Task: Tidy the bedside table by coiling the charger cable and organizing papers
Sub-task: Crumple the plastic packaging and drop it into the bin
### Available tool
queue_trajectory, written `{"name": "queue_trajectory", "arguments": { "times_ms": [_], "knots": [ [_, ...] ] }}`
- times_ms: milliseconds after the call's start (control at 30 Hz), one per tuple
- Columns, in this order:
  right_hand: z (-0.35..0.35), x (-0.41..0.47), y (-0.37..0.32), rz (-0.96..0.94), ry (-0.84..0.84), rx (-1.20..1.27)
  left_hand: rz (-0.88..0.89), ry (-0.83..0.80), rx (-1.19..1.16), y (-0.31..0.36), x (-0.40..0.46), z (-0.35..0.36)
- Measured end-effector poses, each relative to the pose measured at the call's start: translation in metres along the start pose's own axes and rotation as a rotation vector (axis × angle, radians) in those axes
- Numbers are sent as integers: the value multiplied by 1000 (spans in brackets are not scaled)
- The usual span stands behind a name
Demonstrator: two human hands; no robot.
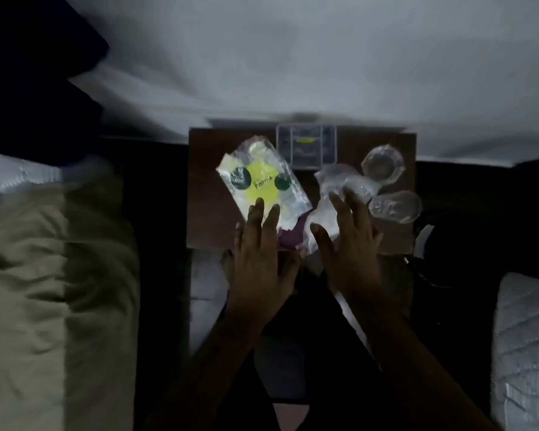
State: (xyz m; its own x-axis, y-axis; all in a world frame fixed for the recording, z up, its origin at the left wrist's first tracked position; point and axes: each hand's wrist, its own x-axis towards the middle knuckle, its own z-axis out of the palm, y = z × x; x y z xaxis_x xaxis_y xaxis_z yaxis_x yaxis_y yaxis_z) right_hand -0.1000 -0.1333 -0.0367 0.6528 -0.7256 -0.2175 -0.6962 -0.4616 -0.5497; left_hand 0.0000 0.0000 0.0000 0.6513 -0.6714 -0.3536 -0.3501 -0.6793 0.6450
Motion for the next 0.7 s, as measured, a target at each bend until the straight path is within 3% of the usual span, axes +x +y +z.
{"name": "queue_trajectory", "arguments": {
  "times_ms": [133, 367, 533, 700],
  "knots": [
    [69, 12, 44, -49, 44, -9, -6, 101, -69, -42, 24, 71],
    [140, 11, 106, -208, 327, 210, 124, 250, -9, -108, 43, 161],
    [160, 12, 136, -291, 395, 255, 243, 335, 92, -134, 65, 184],
    [165, 27, 144, -381, 422, 200, 232, 407, 97, -152, 80, 184]
  ]
}}
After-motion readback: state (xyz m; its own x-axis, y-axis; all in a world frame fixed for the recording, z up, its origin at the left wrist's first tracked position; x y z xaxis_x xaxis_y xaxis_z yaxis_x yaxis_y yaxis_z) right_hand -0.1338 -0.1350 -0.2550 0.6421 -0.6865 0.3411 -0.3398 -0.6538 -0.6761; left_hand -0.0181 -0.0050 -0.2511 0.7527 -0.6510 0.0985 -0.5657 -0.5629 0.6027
